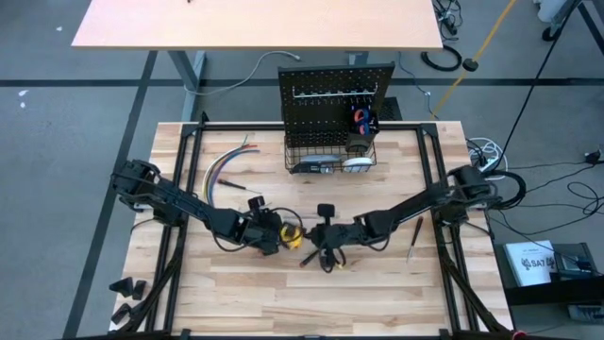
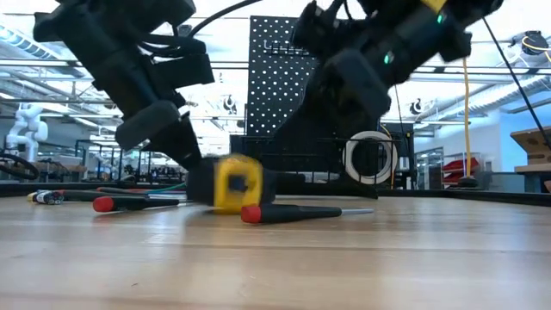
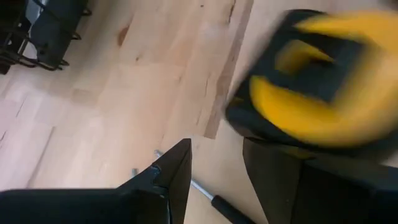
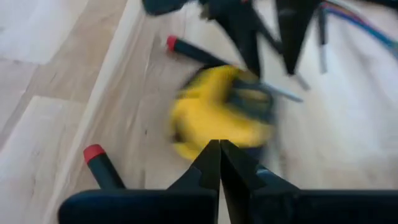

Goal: Hang tools onto peg board
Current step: Hang the yellow tape measure on the pegboard

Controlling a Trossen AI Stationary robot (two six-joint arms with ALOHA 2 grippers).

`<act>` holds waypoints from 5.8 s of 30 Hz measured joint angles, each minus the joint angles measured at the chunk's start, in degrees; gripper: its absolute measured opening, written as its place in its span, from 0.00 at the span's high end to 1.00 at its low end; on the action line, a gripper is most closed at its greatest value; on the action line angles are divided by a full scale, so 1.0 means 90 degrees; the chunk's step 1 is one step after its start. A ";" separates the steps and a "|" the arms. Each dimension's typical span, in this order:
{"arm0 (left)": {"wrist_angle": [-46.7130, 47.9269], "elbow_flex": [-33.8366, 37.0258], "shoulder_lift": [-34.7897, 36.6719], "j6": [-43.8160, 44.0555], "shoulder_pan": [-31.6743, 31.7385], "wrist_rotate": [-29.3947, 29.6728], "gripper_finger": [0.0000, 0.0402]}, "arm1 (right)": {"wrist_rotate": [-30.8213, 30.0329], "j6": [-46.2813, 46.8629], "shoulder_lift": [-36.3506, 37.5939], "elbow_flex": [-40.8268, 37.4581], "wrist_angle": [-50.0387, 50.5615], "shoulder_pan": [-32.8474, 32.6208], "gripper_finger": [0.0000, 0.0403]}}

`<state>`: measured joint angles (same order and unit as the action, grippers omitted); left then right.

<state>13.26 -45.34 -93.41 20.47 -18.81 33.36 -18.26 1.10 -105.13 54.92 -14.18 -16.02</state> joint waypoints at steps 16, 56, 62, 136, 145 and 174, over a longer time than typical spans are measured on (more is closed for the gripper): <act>0.1384 -0.0002 0.0383 0.0628 -0.0400 -0.0207 0.62 | 0.0909 0.0193 0.0498 0.0010 0.0513 -0.0315 0.99; 0.0270 -0.0027 -0.0053 0.0318 -0.0036 -0.1473 0.62 | -0.0003 -0.0176 -0.1670 0.1545 0.0444 -0.0383 1.00; 0.0330 -0.0202 -0.0053 0.0128 -0.0032 -0.1452 0.62 | -0.0261 -0.0225 -0.1653 0.1537 0.0390 -0.0395 1.00; 0.0421 -0.0316 -0.0046 0.0021 -0.0080 -0.1582 0.62 | -0.1816 0.0151 -0.1012 0.1462 0.1123 -0.0262 1.00; 0.0425 -0.0316 -0.0049 0.0022 -0.0080 -0.1586 0.62 | -0.1820 0.0171 -0.1012 0.1462 0.1106 -0.0258 1.00; 0.0386 -0.0311 0.0811 -0.0028 -0.0441 -0.0904 0.62 | -0.1650 0.1094 -0.0990 0.1467 0.2157 0.0308 1.00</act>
<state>16.73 -48.14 -86.11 20.22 -22.78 25.22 -33.10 10.94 -114.04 68.12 5.23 -13.25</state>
